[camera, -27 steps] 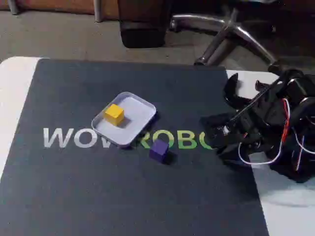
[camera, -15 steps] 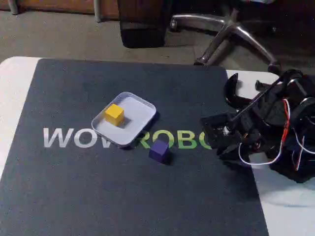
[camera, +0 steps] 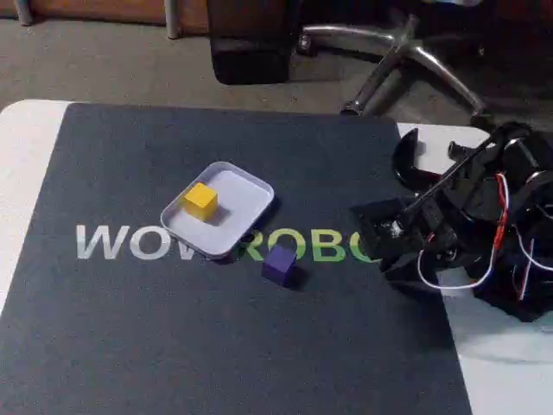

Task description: Move blocks one by one until all three blocks are in the tray.

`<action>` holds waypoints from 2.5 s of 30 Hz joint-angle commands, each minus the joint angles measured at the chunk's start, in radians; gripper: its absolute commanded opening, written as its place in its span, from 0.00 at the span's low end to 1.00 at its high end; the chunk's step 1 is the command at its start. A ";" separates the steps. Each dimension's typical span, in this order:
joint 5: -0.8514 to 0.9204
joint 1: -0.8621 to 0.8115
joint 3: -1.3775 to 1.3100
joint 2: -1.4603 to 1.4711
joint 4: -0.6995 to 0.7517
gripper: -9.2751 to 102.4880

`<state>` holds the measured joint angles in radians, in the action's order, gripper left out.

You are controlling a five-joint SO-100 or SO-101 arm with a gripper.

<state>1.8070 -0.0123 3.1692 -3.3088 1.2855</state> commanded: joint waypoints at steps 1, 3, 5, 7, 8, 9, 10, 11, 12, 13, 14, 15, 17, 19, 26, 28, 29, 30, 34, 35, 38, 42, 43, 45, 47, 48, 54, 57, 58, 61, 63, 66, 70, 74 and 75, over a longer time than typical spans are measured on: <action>-0.014 -0.012 0.000 -0.002 0.005 0.07; -0.014 -0.035 0.000 -0.002 0.005 0.07; -0.014 -0.058 0.000 -0.002 0.005 0.06; -0.014 -0.080 0.000 0.000 0.005 0.05; -0.014 -0.089 0.000 0.000 0.005 0.04; -0.011 -0.094 0.000 0.000 0.005 0.03; -0.005 -0.095 0.000 0.000 0.005 0.02; -0.005 -0.095 0.000 0.000 0.005 0.01; -0.005 -0.095 0.000 0.000 0.005 0.01; 0.002 -0.097 0.000 0.000 -0.003 0.01; 0.020 -0.106 0.000 0.002 -0.021 0.01; 0.023 -0.118 0.000 0.002 -0.048 0.01; 0.028 -0.144 -0.006 0.002 -0.072 0.01; 0.060 -0.183 -0.037 0.002 -0.067 0.01; 0.048 -0.140 -0.322 0.002 0.133 0.01; -0.011 -0.092 -0.419 0.029 0.173 0.01; -0.046 -0.074 -0.468 0.074 0.179 0.02; -0.080 -0.057 -0.525 0.138 0.183 0.02; -0.270 0.012 -0.818 0.529 0.184 0.02; -0.316 0.026 -0.905 0.635 0.193 0.02; -0.439 0.041 -1.183 0.923 0.252 0.02; -0.572 0.032 -1.417 1.190 0.264 0.02; -0.589 0.028 -1.437 1.236 0.256 0.03; -0.601 0.008 -1.439 1.298 0.213 0.03; -0.606 -0.011 -1.430 1.353 0.164 0.03; -0.606 -0.021 -1.425 1.381 0.143 0.03; -0.591 -0.071 -1.419 1.520 0.011 0.04; -0.575 -0.091 -1.417 1.551 -0.015 0.04; -0.565 -0.095 -1.407 1.555 -0.021 0.05; -0.532 -0.112 -1.355 1.555 -0.066 0.05; -0.517 -0.121 -1.322 1.555 -0.091 0.06; -0.500 -0.141 -1.290 1.555 -0.106 0.07; -0.463 -0.161 -1.167 1.497 -0.178 0.10; -0.446 -0.164 -1.074 1.439 -0.224 0.12; -0.446 -0.164 -1.063 1.436 -0.224 0.13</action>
<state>1.3530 -0.1764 2.0862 -1.8116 1.0769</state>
